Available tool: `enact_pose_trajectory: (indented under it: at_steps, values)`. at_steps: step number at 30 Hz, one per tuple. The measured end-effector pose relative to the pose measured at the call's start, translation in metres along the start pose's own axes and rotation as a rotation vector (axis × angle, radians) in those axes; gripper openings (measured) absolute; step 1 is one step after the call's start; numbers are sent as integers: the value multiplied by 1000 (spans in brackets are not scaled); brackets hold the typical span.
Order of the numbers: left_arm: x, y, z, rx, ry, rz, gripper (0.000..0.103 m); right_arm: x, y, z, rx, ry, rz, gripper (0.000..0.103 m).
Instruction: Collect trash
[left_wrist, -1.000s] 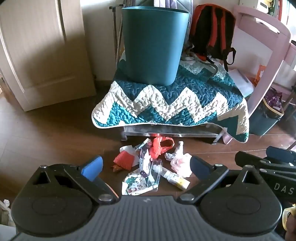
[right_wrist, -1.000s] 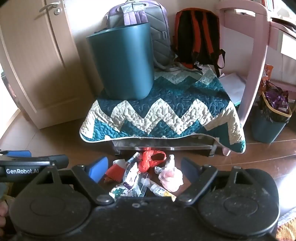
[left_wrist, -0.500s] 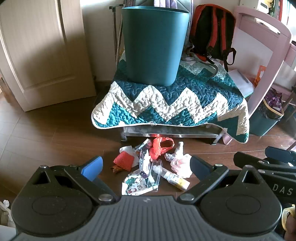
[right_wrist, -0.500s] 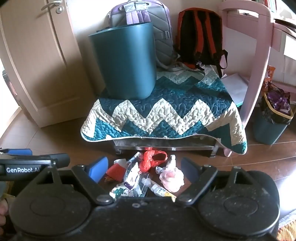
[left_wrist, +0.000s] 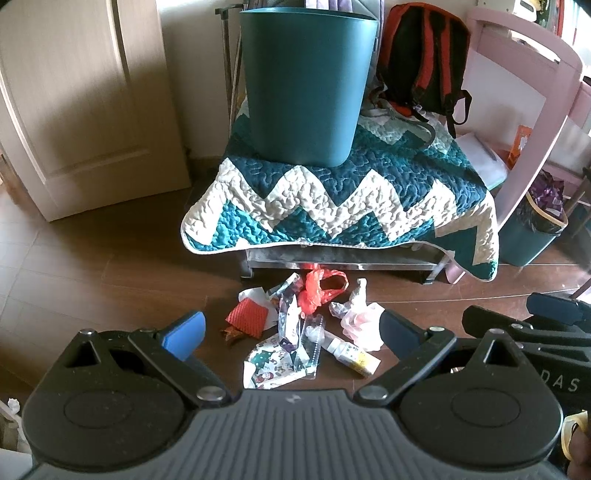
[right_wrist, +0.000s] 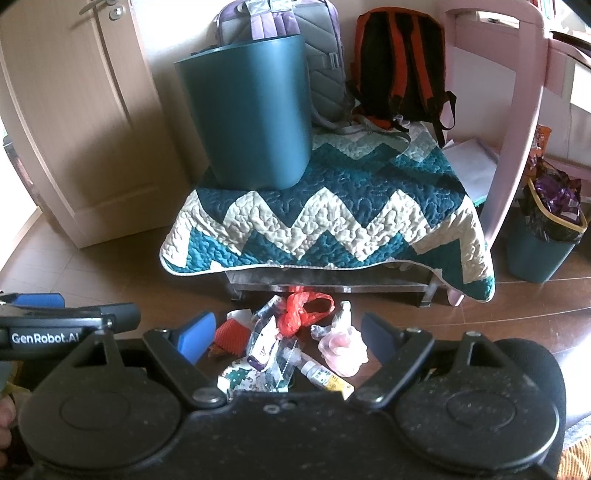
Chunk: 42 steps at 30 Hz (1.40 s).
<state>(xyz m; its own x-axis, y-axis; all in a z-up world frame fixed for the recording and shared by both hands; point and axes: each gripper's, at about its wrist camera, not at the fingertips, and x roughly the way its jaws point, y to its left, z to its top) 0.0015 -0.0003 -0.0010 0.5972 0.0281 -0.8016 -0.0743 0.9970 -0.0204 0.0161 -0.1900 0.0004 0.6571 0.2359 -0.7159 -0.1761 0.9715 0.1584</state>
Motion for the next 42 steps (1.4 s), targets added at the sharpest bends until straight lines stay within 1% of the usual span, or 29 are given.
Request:
enact_pose_trajectory:
  at_steps: [5,11,16,18,33,42]
  values:
    - [0,0,1,2,-4,-2,101,0,1,-1,0,-2,-3,86]
    - [-5,-2,1,6,-37,2,101,-2,2,0,-3,-10,-5,86]
    - [-17,-5,4,22,-114,2,101,-9,3,3,-14,-33,-10,86]
    - [-20,-6,5,25,-127,2,101,-12,4,4,-23,-50,-14,86]
    - [-22,2,10,10,-138,-6,101,-17,9,3,-44,-72,-28,86]
    - [-17,7,10,-4,-134,-15,101,-15,8,4,-45,-63,-33,86]
